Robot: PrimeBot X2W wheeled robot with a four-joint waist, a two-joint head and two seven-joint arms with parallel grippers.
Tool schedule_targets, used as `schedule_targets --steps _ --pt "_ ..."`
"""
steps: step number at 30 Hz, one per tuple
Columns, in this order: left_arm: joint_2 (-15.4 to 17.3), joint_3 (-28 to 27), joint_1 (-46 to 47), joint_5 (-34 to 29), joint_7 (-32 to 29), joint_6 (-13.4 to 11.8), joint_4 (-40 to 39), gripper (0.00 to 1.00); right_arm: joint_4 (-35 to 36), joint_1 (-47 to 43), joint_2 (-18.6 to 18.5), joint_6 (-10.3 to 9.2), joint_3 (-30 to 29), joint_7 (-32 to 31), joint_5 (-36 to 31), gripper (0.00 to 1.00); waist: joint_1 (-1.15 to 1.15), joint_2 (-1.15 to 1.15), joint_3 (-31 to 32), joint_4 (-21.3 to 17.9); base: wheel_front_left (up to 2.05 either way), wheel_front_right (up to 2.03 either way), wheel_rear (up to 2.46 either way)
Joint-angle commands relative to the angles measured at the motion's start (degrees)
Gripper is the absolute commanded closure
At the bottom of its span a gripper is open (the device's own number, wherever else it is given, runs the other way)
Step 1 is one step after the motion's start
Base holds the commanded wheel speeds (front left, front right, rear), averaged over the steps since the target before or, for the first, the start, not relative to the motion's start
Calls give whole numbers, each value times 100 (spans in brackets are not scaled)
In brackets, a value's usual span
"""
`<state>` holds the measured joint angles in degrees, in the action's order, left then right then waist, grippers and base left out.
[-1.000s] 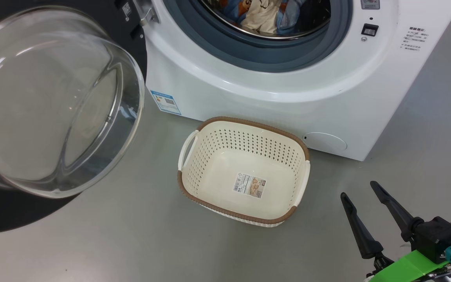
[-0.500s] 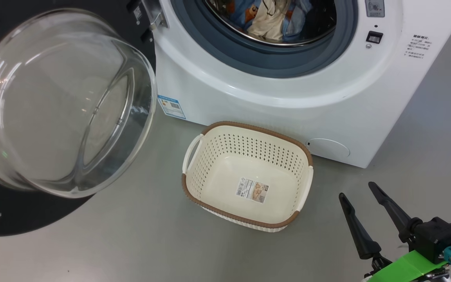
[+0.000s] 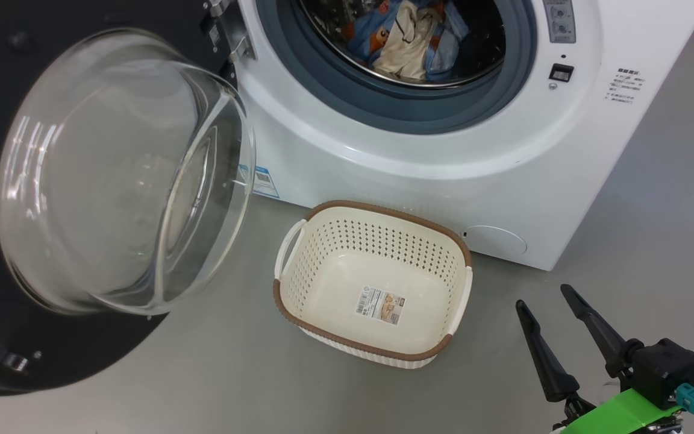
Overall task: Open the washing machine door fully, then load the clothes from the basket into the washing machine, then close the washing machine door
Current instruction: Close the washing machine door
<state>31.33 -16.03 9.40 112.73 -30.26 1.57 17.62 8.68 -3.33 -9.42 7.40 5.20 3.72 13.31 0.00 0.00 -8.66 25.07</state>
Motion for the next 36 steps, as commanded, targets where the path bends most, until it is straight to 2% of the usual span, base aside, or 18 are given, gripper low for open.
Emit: schedule_targets --steps 1,11,17,36 --pt "205 -122 12 23 -148 86 -266 100 123 117 1 9 145 79 42 0 0 0 33 -30 0 0 0" --pt "112 -69 -710 17 -476 138 -1085 100 -58 24 205 9 120 281 56 0 0 0 286 -305 0 0 0" --pt "-77 21 -1076 126 -672 143 -1577 100 -141 -13 306 9 72 387 42 0 0 0 387 -530 0 0 0" --pt "-559 529 -1476 160 -974 147 -2201 100 -403 -71 481 9 129 583 59 0 0 0 659 -1302 0 0 0"
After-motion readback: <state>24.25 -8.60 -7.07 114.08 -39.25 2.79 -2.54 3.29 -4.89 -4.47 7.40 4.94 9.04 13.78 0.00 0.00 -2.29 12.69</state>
